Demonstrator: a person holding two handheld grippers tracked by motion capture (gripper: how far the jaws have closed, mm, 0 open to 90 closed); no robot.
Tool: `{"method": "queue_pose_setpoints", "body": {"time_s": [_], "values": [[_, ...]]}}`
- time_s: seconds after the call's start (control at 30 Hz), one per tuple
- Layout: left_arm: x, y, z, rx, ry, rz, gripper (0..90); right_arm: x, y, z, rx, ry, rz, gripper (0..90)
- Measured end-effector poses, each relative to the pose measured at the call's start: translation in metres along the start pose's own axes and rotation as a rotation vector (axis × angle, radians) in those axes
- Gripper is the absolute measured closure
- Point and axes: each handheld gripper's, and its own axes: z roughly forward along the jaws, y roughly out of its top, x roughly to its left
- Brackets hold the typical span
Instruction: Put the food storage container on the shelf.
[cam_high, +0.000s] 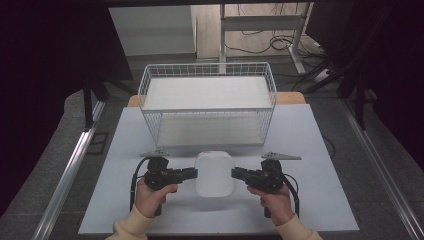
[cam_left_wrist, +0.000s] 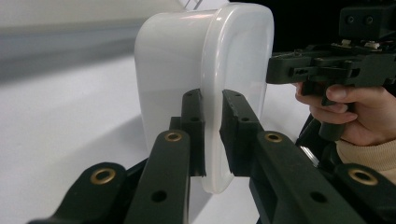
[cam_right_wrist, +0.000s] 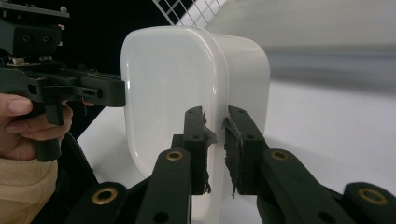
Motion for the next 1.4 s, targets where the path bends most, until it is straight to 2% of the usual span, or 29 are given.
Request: {"method": "queue_pose_setpoints", "body": {"time_s": [0.17,0.43,0.7,0.83,0.87,1.0,1.03,1.27,1.4], "values": [[-0.004,0.003,-0.004,-0.011,-0.001,0.023,80.0,0.005,0.004,-0.004,-0.015,-0.001,-0.030,78.6],[-0.007,0.009,-0.006,-0.019,-0.004,0.043,80.1,0.007,0.009,-0.007,-0.027,-0.003,-0.045,78.6],[-0.013,0.024,-0.014,-0.037,0.000,0.078,80.2,0.014,0.024,-0.011,-0.043,0.002,-0.075,78.6],[-0.016,0.041,-0.021,-0.052,0.004,0.095,80.2,0.020,0.042,-0.014,-0.055,-0.011,-0.109,78.5],[-0.016,0.041,-0.021,-0.052,0.004,0.095,80.1,0.020,0.042,-0.014,-0.055,-0.011,-0.109,78.5],[-0.018,0.054,-0.029,-0.074,0.013,0.110,80.1,0.030,0.064,-0.014,-0.071,-0.014,-0.147,78.6],[-0.019,0.057,-0.031,-0.078,0.015,0.109,80.1,0.030,0.064,-0.014,-0.071,-0.014,-0.147,78.6],[-0.023,0.086,-0.045,-0.106,0.020,0.158,80.1,0.039,0.094,-0.015,-0.105,-0.005,-0.183,78.5],[-0.022,0.097,-0.048,-0.111,0.010,0.156,80.1,0.042,0.105,-0.017,-0.115,-0.004,-0.195,78.6]]}}
